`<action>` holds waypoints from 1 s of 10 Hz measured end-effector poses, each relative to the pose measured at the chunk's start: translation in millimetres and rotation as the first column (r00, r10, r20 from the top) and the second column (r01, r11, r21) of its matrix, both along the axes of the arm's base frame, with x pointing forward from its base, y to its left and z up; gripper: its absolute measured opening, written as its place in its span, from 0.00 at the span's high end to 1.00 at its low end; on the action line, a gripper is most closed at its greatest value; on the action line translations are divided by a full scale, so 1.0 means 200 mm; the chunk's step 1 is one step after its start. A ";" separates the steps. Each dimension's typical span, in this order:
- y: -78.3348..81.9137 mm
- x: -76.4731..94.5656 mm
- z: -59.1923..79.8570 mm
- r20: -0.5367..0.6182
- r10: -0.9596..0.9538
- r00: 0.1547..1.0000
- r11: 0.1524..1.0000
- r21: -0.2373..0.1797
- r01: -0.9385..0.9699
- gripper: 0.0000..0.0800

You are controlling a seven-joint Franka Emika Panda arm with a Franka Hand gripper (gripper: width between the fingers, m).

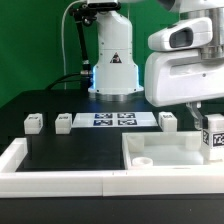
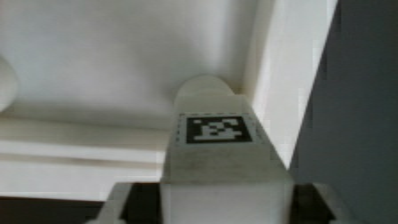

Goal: Assemble square table

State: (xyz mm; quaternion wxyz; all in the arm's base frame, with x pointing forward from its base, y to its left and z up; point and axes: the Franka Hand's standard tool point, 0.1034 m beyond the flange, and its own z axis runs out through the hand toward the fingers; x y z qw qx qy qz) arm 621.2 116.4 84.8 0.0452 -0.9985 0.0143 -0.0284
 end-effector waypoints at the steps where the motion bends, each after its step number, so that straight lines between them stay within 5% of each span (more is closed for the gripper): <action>1: 0.00 0.00 0.00 -0.010 -0.127 0.992 0.992 0.005 0.127 0.64; 6: 0.00 0.00 -0.01 -0.056 -0.611 0.790 0.791 0.005 0.612 0.63; 10: 0.00 -0.01 -0.01 -0.072 -0.761 0.645 0.646 0.002 0.763 0.63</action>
Offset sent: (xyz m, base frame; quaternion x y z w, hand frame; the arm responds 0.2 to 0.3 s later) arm -0.0041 0.0062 -0.0031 -0.0045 -0.0128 0.2273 0.9737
